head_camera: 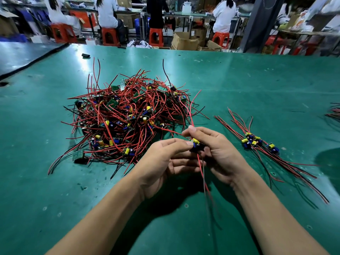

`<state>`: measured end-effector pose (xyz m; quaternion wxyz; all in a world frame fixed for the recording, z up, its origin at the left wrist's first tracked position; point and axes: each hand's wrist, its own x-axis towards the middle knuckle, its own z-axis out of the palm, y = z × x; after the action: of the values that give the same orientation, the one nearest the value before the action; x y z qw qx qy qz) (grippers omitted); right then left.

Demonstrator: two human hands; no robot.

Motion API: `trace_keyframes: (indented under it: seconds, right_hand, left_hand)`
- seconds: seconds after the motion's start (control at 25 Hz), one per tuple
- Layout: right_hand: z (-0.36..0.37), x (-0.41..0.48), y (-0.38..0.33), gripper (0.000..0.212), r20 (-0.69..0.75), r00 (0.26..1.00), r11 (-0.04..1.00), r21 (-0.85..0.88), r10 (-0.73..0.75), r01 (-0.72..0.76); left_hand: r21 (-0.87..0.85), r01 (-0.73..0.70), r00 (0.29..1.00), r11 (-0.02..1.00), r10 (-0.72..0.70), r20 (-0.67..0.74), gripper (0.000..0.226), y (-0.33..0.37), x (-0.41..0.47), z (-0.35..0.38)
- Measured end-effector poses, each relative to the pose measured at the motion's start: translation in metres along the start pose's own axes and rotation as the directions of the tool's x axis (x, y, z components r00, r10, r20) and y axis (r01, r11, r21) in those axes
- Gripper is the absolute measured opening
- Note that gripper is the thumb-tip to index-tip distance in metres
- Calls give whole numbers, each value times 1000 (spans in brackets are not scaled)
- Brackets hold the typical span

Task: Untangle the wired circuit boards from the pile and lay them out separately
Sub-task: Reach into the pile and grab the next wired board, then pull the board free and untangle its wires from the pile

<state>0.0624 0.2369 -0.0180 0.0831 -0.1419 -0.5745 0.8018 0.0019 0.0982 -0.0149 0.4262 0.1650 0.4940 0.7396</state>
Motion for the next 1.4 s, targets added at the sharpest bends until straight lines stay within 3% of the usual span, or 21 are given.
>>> trace_keyframes:
  seconds: [0.16,0.28,0.44,0.68,0.76,0.88,1.04,1.4]
  right_hand:
    - [-8,1,5,22,29,996,996,-44,82,-81]
    - [-8,2,6,20,11,993,992,-44,121,-120]
    - [-4,5,7,20,-47,997,997,36,64,-62]
    - [-2,5,13,18,28,998,995,77,55,-57]
    - [-6,5,13,20,60,996,998,14,59,-60]
    - [-9,3,12,32,131,989,993,-105,69,-55]
    - [-6,2,11,28,122,989,992,-106,81,-68]
    - [3,11,23,20,-115,990,995,-75,-77,69]
  left_hand:
    - [253,-28,994,967,53,-93,36,-11,2,-3]
    - [228,-43,993,973,66,-96,23,-15,3,-5]
    - [225,-57,989,973,86,-122,8,-12,4,-4]
    - [354,-99,968,930,173,-183,21,-15,7,-7]
    - [392,-137,957,910,224,-185,19,-17,6,-7]
    - [339,-146,965,929,209,-157,20,-16,4,-8]
    - [274,-120,978,954,162,-135,16,-15,3,-8]
    - [199,-64,964,978,112,-239,17,-10,9,-5]
